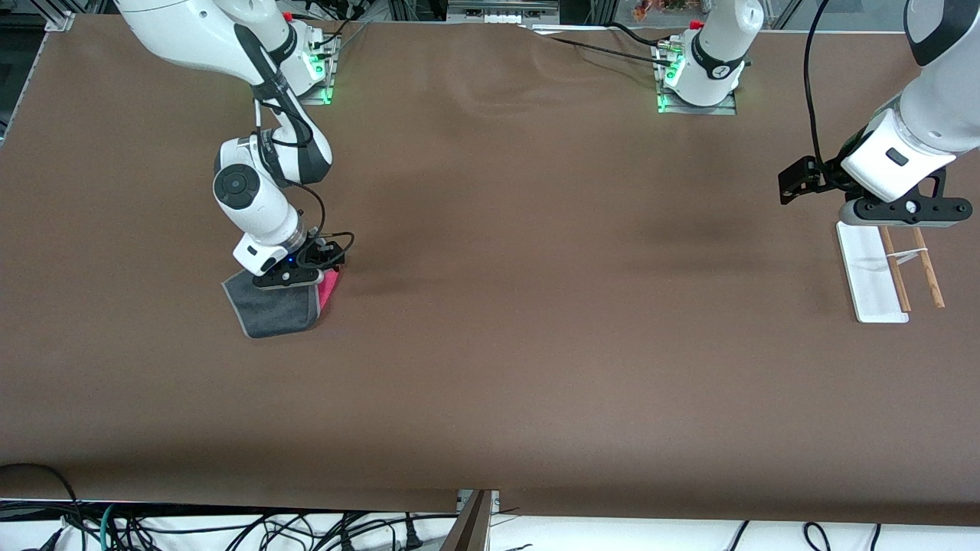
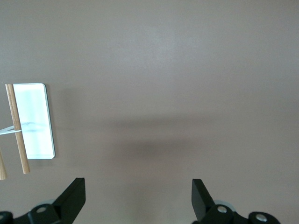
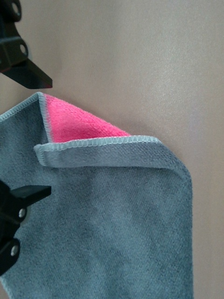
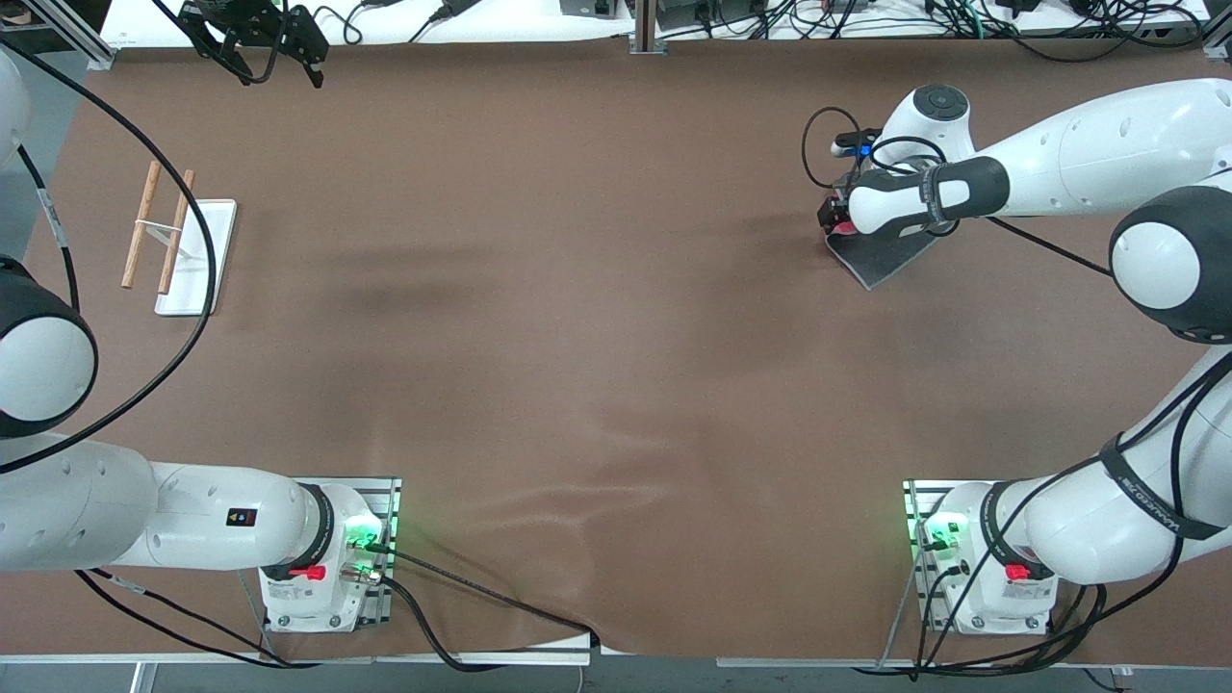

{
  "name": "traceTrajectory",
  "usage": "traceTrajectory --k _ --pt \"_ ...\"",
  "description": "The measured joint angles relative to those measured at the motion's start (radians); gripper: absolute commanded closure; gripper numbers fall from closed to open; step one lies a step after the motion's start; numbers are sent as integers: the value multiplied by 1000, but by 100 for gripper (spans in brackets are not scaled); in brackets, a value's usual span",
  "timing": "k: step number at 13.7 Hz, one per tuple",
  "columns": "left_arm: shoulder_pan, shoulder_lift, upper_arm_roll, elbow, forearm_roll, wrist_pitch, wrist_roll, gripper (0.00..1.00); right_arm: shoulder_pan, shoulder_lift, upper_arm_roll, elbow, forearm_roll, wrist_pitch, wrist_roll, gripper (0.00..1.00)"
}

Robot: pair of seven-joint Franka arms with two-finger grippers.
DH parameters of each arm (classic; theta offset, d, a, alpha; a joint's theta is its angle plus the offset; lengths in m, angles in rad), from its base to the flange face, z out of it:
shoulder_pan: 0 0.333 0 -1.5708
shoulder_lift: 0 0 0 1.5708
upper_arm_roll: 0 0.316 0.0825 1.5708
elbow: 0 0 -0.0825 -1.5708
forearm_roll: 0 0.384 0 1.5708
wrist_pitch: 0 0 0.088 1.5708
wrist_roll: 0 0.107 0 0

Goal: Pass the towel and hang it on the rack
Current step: 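Close the right gripper on the grey towel's corner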

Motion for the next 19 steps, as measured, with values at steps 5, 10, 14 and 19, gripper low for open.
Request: traceTrajectory --k 5,10,14,19 --pt "0 0 0 0 0 -2 -1 0 0 0 -5 5 -1 0 -9 28" --pt "0 0 0 0 0 -3 -1 0 -3 0 -11 5 -1 0 -23 56" --pt "0 0 0 0 0 -6 -1 0 -3 0 -11 5 -1 0 -25 95" --pt "0 0 0 0 0 -10 -1 0 -3 0 -12 18 -1 -1 -25 100"
